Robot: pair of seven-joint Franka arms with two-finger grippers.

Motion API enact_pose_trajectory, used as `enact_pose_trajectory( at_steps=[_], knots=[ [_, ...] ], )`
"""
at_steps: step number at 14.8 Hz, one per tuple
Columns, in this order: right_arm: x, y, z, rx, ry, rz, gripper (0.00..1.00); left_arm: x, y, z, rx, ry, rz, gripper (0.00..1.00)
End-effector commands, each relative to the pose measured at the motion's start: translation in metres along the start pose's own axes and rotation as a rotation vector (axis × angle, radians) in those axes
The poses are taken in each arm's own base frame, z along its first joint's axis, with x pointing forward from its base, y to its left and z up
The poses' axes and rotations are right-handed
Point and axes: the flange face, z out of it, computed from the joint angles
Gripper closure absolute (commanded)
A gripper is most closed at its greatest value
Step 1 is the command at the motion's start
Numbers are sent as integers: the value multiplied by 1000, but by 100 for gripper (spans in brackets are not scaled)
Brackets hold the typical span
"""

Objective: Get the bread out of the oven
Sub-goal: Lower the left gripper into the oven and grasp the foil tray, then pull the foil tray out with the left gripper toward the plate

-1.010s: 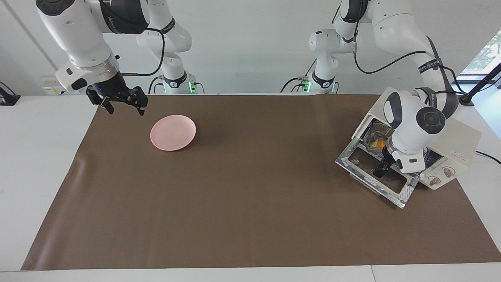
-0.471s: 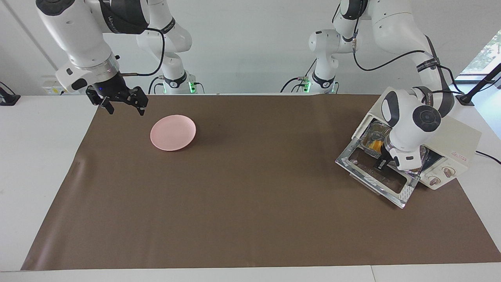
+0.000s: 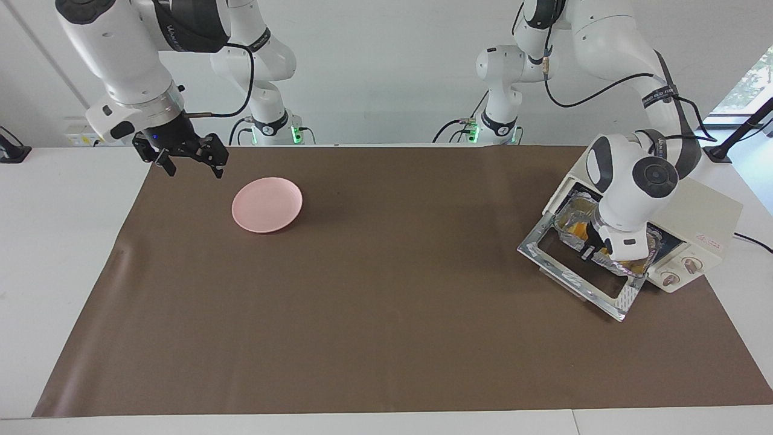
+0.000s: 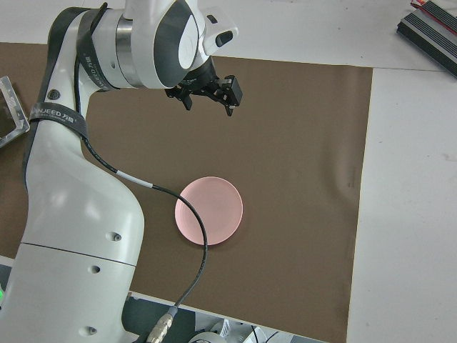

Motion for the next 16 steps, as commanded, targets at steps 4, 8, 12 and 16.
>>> enact_pose_trajectory(
  at_steps=[4, 8, 12, 16],
  knots=[
    [-3, 3, -1, 4, -7, -9, 0, -81, 101, -43, -142, 1, 141, 100],
    [-4, 3, -2, 4, -6, -9, 0, -164, 159, -61, -218, -21, 248, 100],
    [-4, 2, -2, 4, -6, -11, 0, -249, 200, -73, -222, -10, 383, 100],
    [-4, 3, -2, 4, -6, -9, 0, -295, 223, -87, -221, 29, 548, 100]
  ],
)
